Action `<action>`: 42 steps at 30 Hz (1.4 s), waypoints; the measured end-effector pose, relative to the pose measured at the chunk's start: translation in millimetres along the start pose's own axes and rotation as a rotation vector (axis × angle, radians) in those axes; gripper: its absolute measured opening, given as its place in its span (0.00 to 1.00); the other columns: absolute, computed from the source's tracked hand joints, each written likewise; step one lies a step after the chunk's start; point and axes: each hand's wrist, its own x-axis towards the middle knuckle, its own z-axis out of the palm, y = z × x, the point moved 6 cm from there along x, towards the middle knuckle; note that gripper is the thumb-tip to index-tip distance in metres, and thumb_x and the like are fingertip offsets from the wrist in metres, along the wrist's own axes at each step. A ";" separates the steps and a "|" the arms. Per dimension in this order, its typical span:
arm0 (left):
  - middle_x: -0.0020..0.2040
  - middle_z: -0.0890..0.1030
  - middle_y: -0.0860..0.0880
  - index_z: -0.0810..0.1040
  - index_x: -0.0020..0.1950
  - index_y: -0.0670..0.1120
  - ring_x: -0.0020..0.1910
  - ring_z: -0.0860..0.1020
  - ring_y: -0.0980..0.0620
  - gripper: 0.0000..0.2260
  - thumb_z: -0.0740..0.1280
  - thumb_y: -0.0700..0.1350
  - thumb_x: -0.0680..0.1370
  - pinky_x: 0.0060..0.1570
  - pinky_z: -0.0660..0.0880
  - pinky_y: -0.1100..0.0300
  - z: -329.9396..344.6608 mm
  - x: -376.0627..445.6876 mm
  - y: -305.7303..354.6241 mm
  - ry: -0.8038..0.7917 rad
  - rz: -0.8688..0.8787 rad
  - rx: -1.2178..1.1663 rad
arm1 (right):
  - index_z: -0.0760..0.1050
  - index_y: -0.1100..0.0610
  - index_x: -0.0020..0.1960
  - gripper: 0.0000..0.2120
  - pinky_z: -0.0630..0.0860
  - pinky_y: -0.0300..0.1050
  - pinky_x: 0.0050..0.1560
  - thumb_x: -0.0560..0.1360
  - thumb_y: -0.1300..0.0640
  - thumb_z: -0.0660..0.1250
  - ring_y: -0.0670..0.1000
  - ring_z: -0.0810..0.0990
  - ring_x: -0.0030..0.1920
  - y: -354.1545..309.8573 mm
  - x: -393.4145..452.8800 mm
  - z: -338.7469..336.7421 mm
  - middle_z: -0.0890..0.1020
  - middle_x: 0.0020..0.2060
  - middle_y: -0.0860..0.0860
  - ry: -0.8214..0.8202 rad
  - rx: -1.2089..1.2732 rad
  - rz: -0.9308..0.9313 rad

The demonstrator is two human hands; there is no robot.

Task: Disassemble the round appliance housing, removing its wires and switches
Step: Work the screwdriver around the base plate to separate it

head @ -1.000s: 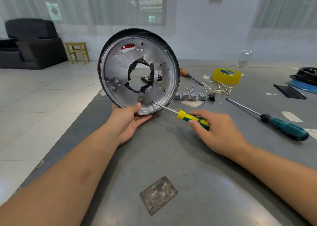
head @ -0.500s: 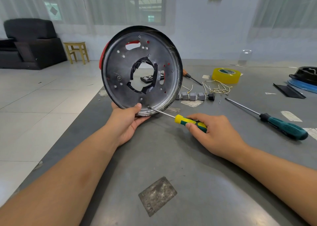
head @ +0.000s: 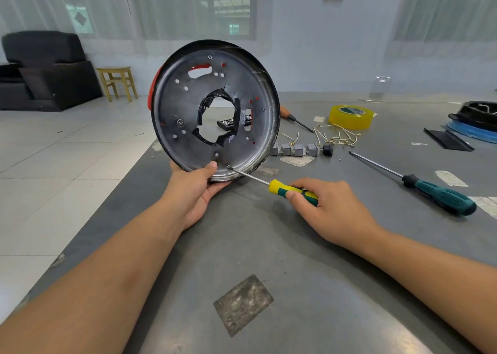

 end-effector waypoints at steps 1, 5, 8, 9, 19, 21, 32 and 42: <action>0.68 0.80 0.38 0.67 0.75 0.43 0.60 0.84 0.37 0.23 0.65 0.28 0.82 0.48 0.85 0.40 -0.2 -0.1 0.0 0.004 -0.001 -0.001 | 0.79 0.40 0.59 0.14 0.72 0.41 0.31 0.80 0.38 0.60 0.45 0.77 0.35 0.3 0.1 -0.1 0.80 0.35 0.43 -0.001 0.000 0.005; 0.68 0.79 0.37 0.66 0.75 0.43 0.60 0.84 0.37 0.24 0.65 0.28 0.82 0.49 0.85 0.39 -0.7 0.3 0.4 0.009 0.007 0.005 | 0.79 0.41 0.60 0.15 0.74 0.43 0.33 0.80 0.39 0.60 0.45 0.77 0.35 -2.4 -0.2 -1.7 0.81 0.37 0.43 -0.006 -0.009 0.017; 0.69 0.79 0.40 0.65 0.74 0.45 0.61 0.83 0.38 0.23 0.65 0.29 0.82 0.46 0.86 0.41 0.1 -1.7 1.0 0.003 0.053 0.015 | 0.80 0.42 0.58 0.13 0.75 0.46 0.35 0.81 0.40 0.60 0.46 0.78 0.36 -7.7 -1.7 -1.9 0.82 0.36 0.45 -0.021 -0.006 0.039; 0.69 0.79 0.41 0.65 0.73 0.46 0.61 0.83 0.39 0.23 0.66 0.29 0.82 0.45 0.86 0.43 0.8 -2.8 1.2 0.000 0.074 0.024 | 0.80 0.43 0.55 0.13 0.75 0.46 0.35 0.82 0.41 0.60 0.45 0.78 0.35 -10.0 -2.3 -1.0 0.82 0.34 0.46 -0.031 0.009 0.056; 0.66 0.75 0.50 0.66 0.55 0.59 0.63 0.81 0.42 0.21 0.66 0.31 0.83 0.45 0.86 0.48 7.6 -11.0 5.7 0.000 0.250 0.182 | 0.81 0.60 0.56 0.18 0.56 0.34 0.18 0.83 0.46 0.62 0.45 0.62 0.21 -25.1 -8.1 23.0 0.74 0.28 0.51 -0.350 0.908 0.622; 0.63 0.74 0.52 0.66 0.54 0.60 0.63 0.81 0.42 0.22 0.65 0.30 0.82 0.45 0.86 0.48 8.0 -10.7 5.6 0.007 0.264 0.197 | 0.82 0.58 0.56 0.17 0.57 0.35 0.20 0.83 0.46 0.62 0.45 0.62 0.21 -23.1 -5.7 19.9 0.74 0.30 0.51 -0.352 0.850 0.599; 0.60 0.73 0.55 0.65 0.53 0.58 0.58 0.80 0.49 0.21 0.65 0.31 0.82 0.40 0.84 0.56 6.9 -8.7 3.7 0.024 0.290 0.258 | 0.78 0.49 0.58 0.20 0.67 0.47 0.34 0.84 0.39 0.52 0.58 0.77 0.38 -40.2 5.0 -1.5 0.80 0.36 0.51 -0.112 -0.348 -0.075; 0.58 0.72 0.56 0.64 0.54 0.55 0.56 0.80 0.51 0.19 0.65 0.31 0.82 0.38 0.84 0.57 5.5 -5.4 1.8 0.055 0.271 0.298 | 0.80 0.54 0.59 0.16 0.59 0.43 0.27 0.72 0.55 0.75 0.54 0.76 0.32 -67.0 -10.1 -13.3 0.77 0.35 0.51 0.239 -0.853 -0.579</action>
